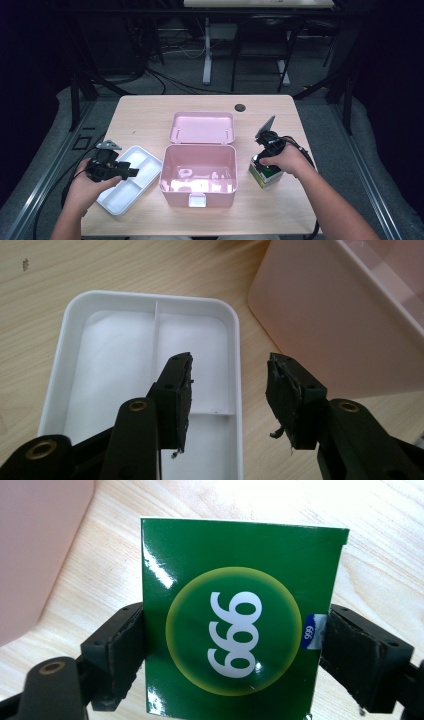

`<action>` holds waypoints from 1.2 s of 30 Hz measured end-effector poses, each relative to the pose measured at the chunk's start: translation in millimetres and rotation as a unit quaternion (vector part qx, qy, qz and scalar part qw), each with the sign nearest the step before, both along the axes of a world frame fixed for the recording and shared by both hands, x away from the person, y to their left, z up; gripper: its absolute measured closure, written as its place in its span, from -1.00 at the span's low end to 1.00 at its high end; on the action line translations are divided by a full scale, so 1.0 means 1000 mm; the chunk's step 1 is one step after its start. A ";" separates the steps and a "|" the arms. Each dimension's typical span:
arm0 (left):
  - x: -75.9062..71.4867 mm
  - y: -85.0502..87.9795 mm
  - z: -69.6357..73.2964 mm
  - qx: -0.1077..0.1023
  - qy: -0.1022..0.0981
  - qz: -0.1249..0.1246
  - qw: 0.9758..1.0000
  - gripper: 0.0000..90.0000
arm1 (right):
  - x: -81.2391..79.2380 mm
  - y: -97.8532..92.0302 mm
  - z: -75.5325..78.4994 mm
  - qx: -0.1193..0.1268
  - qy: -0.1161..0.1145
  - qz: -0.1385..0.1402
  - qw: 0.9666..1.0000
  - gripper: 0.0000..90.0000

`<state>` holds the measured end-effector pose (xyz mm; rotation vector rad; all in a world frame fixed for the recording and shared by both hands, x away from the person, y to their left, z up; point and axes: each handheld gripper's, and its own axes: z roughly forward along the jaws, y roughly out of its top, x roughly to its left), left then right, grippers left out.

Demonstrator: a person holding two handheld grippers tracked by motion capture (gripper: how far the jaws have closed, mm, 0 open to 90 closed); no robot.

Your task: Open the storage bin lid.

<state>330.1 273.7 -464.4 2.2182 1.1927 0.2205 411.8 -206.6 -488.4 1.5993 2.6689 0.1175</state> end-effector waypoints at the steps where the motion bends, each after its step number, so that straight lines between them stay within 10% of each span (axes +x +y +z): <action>1: 0.000 0.000 0.000 0.001 0.000 -0.001 1.000 0.17 | 0.000 0.000 0.002 0.002 0.006 0.001 1.000 -0.66; 21: 0.000 0.000 0.000 -0.001 0.001 0.000 1.000 0.17 | -0.010 0.006 0.036 -0.004 0.015 0.125 0.992 -0.64; 36: 0.001 0.001 -0.001 -0.001 0.002 -0.002 1.000 0.17 | -0.025 0.013 0.061 -0.022 -0.021 0.267 0.963 -0.63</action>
